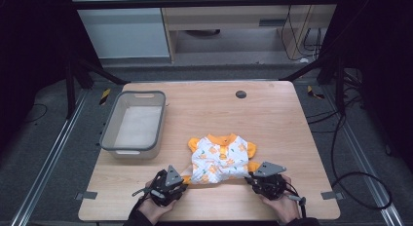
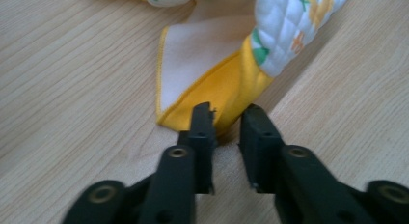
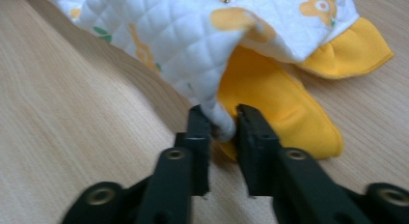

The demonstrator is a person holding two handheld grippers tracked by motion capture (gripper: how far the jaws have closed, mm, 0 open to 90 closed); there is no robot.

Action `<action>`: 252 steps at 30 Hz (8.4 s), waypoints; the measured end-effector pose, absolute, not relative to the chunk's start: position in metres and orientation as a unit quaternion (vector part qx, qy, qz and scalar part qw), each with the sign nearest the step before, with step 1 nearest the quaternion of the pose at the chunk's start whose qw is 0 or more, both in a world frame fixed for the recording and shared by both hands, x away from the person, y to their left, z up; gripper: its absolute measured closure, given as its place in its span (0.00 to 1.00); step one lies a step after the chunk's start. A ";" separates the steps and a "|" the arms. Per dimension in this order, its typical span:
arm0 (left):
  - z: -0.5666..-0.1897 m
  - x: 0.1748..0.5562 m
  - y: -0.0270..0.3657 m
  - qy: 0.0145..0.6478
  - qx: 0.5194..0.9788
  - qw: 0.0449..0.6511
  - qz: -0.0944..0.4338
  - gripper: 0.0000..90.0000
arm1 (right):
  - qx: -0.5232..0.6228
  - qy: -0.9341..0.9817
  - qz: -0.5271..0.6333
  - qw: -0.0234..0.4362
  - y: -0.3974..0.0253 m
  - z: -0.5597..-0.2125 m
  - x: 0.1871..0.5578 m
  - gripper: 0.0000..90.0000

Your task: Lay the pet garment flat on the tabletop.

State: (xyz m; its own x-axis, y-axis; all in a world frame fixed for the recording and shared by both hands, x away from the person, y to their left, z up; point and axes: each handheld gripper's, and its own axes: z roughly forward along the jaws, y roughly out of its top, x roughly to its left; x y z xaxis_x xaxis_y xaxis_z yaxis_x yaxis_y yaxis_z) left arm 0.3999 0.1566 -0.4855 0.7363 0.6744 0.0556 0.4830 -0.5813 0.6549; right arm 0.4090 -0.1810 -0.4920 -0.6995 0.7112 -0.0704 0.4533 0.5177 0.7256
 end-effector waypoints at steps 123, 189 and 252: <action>-0.428 0.427 0.179 0.370 0.823 0.424 0.082 0.96 | 0.413 0.768 0.466 0.151 -0.213 -0.434 0.405 0.96; -0.480 0.423 0.128 0.338 0.884 0.307 0.103 0.84 | 0.386 0.852 0.340 0.096 -0.182 -0.492 0.402 0.96; -0.492 0.539 0.132 0.399 0.844 0.323 0.155 0.76 | 0.463 0.794 0.354 0.171 -0.195 -0.500 0.515 0.93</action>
State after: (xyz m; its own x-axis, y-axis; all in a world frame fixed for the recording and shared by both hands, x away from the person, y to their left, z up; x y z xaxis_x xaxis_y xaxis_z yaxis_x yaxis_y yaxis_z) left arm 0.5389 0.1324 -0.4915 0.6334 0.7738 0.0032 0.5741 -0.4727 0.6685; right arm 0.5145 -0.1949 -0.5001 -0.5131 0.8565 0.0565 0.6146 0.3207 0.7207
